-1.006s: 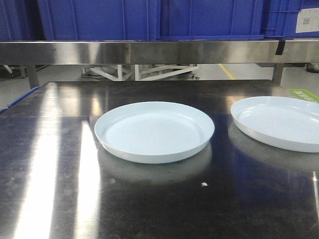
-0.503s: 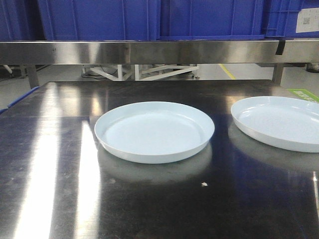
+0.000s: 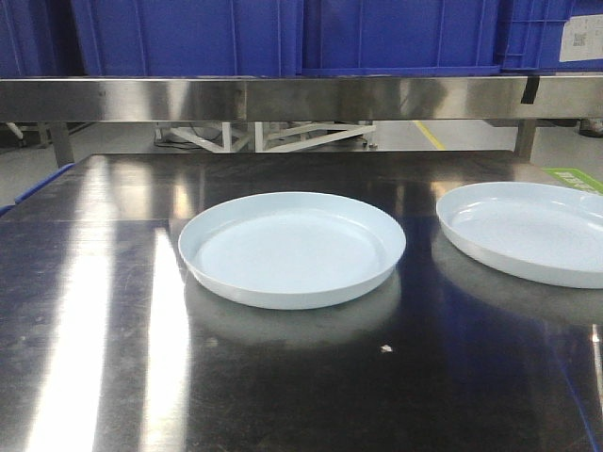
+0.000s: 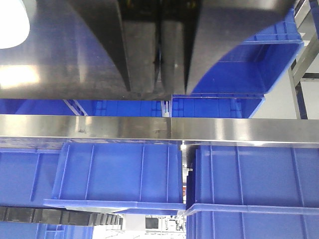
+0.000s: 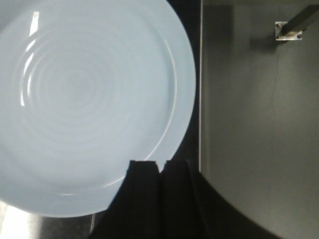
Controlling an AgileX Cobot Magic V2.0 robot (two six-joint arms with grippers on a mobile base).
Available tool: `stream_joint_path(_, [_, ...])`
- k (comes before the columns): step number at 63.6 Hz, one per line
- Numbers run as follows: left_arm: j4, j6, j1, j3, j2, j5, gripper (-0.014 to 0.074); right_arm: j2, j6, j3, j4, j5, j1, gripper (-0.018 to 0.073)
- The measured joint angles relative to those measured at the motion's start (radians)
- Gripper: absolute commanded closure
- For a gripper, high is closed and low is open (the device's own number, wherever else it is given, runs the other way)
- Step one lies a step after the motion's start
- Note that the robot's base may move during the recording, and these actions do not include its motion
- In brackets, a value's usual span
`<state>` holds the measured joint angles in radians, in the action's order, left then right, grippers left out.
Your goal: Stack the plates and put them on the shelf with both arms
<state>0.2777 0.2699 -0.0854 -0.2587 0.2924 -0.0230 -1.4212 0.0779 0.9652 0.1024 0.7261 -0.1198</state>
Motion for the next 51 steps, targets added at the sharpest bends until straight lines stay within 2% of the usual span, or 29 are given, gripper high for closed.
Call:
stream_joint_path(11, [0.000,0.000,0.000,0.000,0.000,0.000,0.0516,-0.117,0.000,0.098,0.000,0.029,-0.017,0.0275])
stream_joint_path(28, [0.000,0.000,0.000,0.000,0.000,0.000,0.0516,-0.296,0.002,0.256,0.000,0.136,-0.018,0.0264])
stream_joint_path(41, [0.000,0.000,0.000,0.000,0.000,0.000,0.0516,-0.346,0.005,0.355,0.002,0.183,-0.020,0.0261])
stream_joint_path(51, [0.000,0.000,0.000,0.000,0.000,0.000,0.0516,-0.347,0.011,0.381,0.004,0.193,-0.039,0.0165])
